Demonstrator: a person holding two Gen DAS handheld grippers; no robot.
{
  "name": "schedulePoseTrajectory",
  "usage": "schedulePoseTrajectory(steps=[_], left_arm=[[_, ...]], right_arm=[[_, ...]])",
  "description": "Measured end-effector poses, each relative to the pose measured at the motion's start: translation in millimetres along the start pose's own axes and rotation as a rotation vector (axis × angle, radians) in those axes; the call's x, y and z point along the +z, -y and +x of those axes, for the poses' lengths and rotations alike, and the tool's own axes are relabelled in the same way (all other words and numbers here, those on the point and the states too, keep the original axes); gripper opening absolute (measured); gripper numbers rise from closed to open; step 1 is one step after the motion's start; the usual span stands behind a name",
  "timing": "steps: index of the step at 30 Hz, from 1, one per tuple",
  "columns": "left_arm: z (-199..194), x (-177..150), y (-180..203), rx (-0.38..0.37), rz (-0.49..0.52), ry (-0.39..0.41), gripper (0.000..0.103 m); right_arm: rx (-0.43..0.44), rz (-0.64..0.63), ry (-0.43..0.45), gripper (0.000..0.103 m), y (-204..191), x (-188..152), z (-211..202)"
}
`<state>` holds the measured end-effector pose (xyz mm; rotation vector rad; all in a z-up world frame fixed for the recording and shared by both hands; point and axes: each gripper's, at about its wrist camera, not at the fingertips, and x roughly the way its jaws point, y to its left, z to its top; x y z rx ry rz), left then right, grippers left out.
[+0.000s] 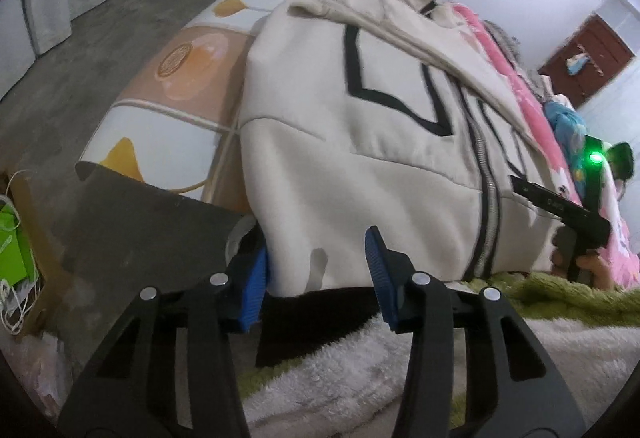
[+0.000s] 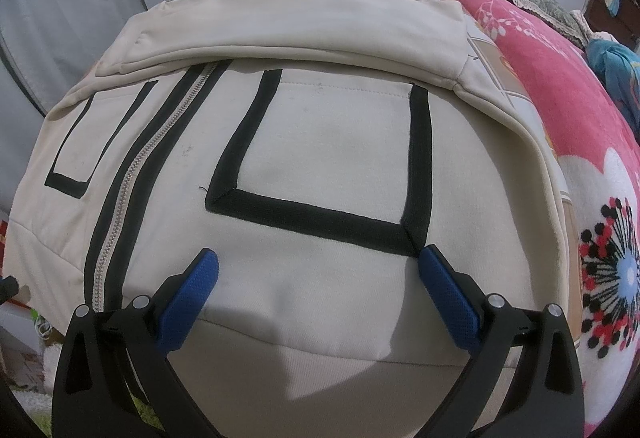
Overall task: Fold large clothes
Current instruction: 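Grasp the jacket hem with the left tool while the right tool grasps the hem beside it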
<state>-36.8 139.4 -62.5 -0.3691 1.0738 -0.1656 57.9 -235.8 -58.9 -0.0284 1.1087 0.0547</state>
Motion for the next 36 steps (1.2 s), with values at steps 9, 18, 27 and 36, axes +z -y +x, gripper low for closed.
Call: schedulePoseTrajectory(steps=[9, 18, 27, 36], left_arm=[[-16, 5, 1, -0.089, -0.011, 0.097, 0.026], [11, 13, -15, -0.029, -0.111, 0.030, 0.029], [22, 17, -2, 0.055, -0.051, 0.007, 0.036], [25, 15, 22, 0.283, 0.095, -0.021, 0.013]], right_arm=[[0.000, 0.002, 0.001, 0.097, 0, -1, 0], [-0.001, 0.002, 0.001, 0.097, 0, -1, 0], [-0.002, 0.001, 0.006, 0.097, 0, -1, 1], [0.001, -0.003, 0.017, 0.097, 0, -2, -1]])
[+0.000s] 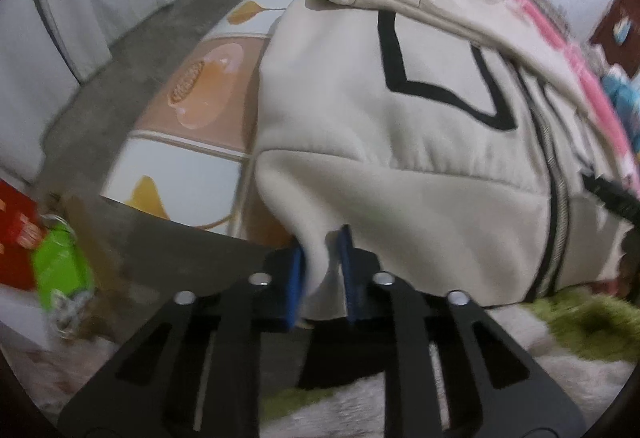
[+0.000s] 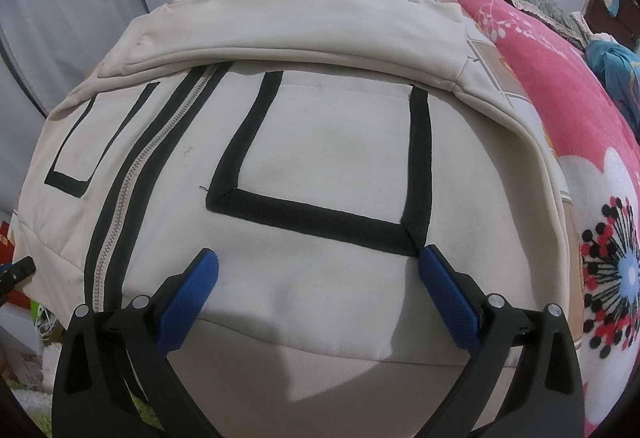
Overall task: Fold large clothes
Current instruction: 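Grasp the jacket hem with the left tool while the right tool grasps the hem beside it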
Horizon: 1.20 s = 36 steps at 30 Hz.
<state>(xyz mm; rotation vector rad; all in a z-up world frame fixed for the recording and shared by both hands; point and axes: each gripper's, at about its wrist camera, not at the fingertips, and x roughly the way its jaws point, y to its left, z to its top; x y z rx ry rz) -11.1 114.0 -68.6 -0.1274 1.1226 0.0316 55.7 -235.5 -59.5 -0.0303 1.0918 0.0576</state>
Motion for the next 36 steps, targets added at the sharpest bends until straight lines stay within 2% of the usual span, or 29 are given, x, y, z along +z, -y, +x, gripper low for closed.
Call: schedulePoseTrajectory(steps=[4, 7, 12, 16, 21, 26, 31, 36], left_arm=[[-6, 2, 10, 0.062, 0.055, 0.001, 0.010], [-7, 3, 22, 0.135, 0.125, 0.002, 0.009], [-6, 2, 33, 0.207, 0.210, 0.013, 0.009], [-7, 1, 33, 0.206, 0.215, 0.013, 0.009], [-4, 1, 36, 0.216, 0.229, 0.012, 0.009], [-5, 1, 36, 0.214, 0.227, 0.014, 0.009], [-4, 1, 36, 0.214, 0.223, 0.016, 0.009], [-5, -1, 36, 0.216, 0.225, 0.016, 0.009]], right_arm=[[0.014, -0.024, -0.013, 0.097, 0, 1, 0], [0.033, -0.058, -0.073, 0.097, 3, 4, -2], [0.055, -0.030, -0.056, 0.097, 23, -2, -31], [0.073, -0.012, -0.080, 0.091, 43, -22, -56], [0.040, 0.053, -0.134, 0.083, 74, -49, -77], [0.040, 0.159, -0.176, 0.071, 102, -65, -76], [0.081, 0.170, -0.211, 0.070, 99, -72, -65], [0.099, 0.172, -0.264, 0.058, 92, -77, -56]])
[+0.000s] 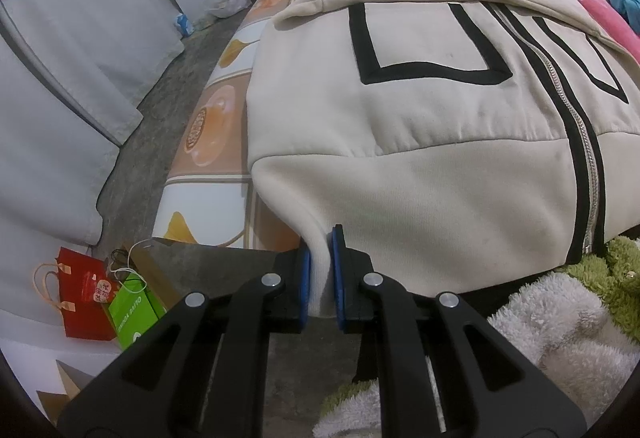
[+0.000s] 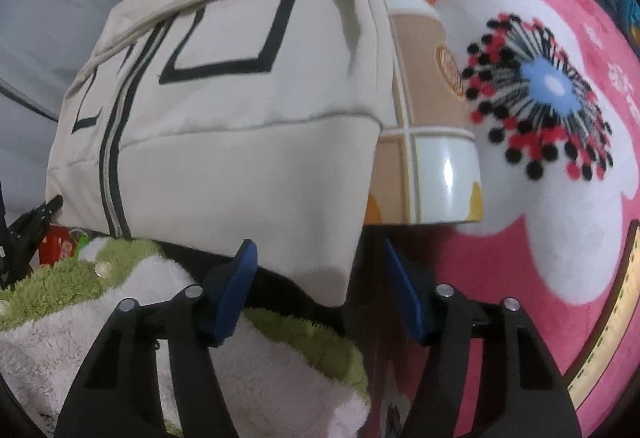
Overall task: Fold large clothes
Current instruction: 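Grasp the jacket hem with the left tool while the right tool grasps the hem beside it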
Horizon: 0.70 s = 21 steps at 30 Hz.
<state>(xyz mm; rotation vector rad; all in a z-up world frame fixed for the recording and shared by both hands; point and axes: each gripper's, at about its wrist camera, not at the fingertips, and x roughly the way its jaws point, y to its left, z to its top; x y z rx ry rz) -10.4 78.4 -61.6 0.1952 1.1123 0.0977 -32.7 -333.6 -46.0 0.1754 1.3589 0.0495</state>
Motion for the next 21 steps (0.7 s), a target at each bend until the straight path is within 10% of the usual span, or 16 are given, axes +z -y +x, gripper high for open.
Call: schedulePoseTrajectory(steps=[21], left_arm=[[-6, 0, 1, 0.009, 0.011, 0.006, 0.009]], right_arm=[[-0.006, -0.089, -0.051, 0.008, -30, -6, 6]])
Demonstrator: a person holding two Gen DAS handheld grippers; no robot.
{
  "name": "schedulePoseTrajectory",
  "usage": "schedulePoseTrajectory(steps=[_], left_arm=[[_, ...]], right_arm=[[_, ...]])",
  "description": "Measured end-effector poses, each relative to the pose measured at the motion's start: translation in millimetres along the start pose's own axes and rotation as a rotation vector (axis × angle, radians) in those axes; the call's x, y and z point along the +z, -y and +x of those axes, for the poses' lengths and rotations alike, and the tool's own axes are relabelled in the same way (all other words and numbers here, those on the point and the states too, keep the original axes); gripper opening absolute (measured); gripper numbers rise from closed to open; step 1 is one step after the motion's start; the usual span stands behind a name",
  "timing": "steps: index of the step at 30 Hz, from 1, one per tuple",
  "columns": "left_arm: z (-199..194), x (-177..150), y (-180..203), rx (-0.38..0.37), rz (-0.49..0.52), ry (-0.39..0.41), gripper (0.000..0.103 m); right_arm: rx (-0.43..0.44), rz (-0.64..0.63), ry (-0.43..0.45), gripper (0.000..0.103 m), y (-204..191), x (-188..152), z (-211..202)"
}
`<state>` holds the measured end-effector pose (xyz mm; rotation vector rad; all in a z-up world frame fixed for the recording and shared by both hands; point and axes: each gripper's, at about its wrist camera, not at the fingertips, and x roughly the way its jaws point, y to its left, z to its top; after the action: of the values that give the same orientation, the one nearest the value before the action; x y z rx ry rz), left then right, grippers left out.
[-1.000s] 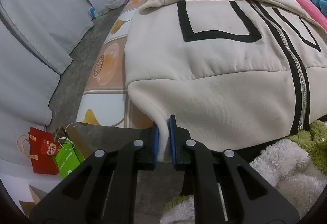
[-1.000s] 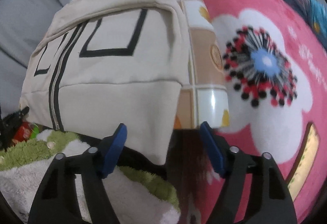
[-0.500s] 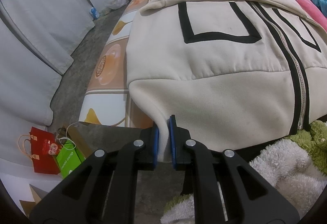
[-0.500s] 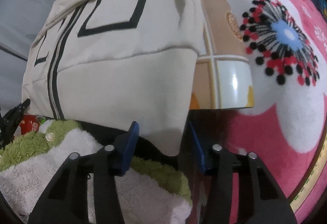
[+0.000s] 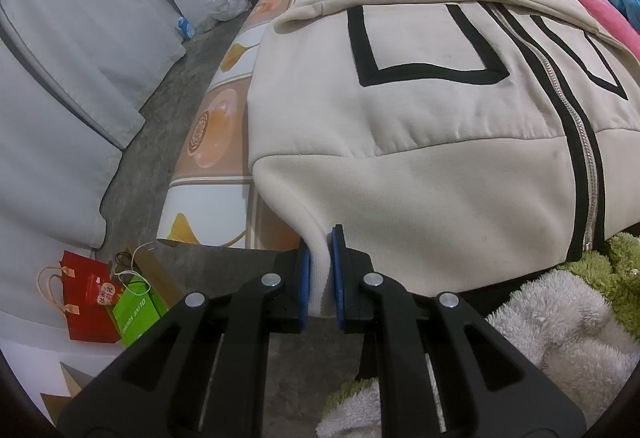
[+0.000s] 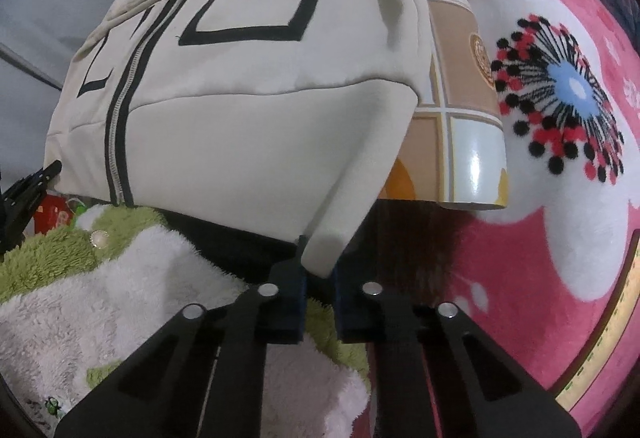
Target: Fold large clothes
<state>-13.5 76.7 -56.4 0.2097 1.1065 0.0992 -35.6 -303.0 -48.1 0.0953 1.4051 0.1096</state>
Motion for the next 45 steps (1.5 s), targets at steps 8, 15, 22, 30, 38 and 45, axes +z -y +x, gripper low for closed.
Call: schedulePoseTrajectory(steps=[8, 15, 22, 30, 38, 45], left_arm=[[0, 0, 0, 0.000, 0.000, 0.000, 0.009], [-20, 4, -15, -0.110, -0.071, 0.077, 0.006], [-37, 33, -66, -0.384, -0.298, 0.191, 0.005], [-17, 103, -86, -0.450, -0.381, 0.209, 0.005], [54, 145, -83, -0.505, -0.451, 0.112, 0.011], [51, 139, -118, -0.536, -0.556, 0.216, 0.039]], right_arm=[[0.052, 0.007, 0.091, 0.005, -3, 1, -25], [0.166, 0.035, 0.168, 0.005, -2, 19, -42], [0.231, 0.029, 0.314, 0.005, -2, 60, -63], [0.311, 0.185, 0.438, 0.005, 34, 122, -70], [0.373, 0.325, 0.406, 0.006, 66, 165, -26], [0.313, 0.398, 0.405, 0.037, 90, 157, -17]])
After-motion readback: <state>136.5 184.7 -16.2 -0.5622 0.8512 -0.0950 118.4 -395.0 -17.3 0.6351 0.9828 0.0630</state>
